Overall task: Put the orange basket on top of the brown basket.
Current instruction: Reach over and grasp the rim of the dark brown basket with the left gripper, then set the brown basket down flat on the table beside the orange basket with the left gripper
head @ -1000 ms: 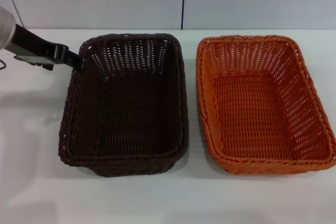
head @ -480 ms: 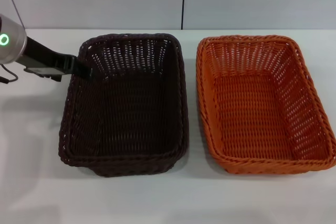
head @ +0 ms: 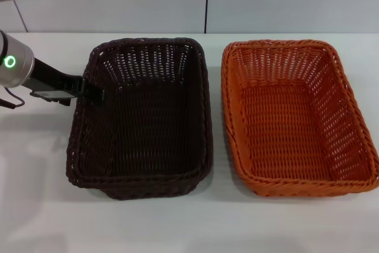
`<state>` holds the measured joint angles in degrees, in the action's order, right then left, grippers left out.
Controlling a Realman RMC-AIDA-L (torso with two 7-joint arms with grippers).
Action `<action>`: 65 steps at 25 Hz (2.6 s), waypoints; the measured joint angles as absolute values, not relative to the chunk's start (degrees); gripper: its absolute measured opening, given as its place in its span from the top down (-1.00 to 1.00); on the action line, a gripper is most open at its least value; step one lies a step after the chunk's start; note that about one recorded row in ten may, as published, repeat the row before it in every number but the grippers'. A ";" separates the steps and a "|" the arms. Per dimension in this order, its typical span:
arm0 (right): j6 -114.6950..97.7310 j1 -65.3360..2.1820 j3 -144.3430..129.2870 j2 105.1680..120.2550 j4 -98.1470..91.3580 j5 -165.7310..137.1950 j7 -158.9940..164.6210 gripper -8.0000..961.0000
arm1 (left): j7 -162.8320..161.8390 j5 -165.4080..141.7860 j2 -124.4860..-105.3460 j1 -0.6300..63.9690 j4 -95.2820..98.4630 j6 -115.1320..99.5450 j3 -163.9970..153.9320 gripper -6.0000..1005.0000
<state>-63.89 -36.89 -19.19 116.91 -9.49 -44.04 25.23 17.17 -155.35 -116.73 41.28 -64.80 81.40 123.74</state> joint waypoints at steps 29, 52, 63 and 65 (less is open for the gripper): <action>-63.37 -36.67 -18.72 116.89 -9.34 -44.03 25.10 -0.13 | 18.61 -154.96 -116.03 41.45 -62.57 84.66 123.55 -0.12; -61.94 -36.73 -18.71 116.89 -8.96 -44.04 25.37 -0.11 | 33.61 -144.10 -108.38 44.78 -68.15 99.04 130.74 0.56; -61.99 -36.52 -18.72 116.89 -8.60 -44.04 25.43 -0.10 | 40.54 -143.30 -112.67 51.88 -58.97 97.63 130.48 0.49; -62.27 -36.39 -18.72 116.89 -8.40 -44.04 25.44 -0.10 | 42.72 -143.52 -113.82 54.94 -54.61 96.75 129.85 0.47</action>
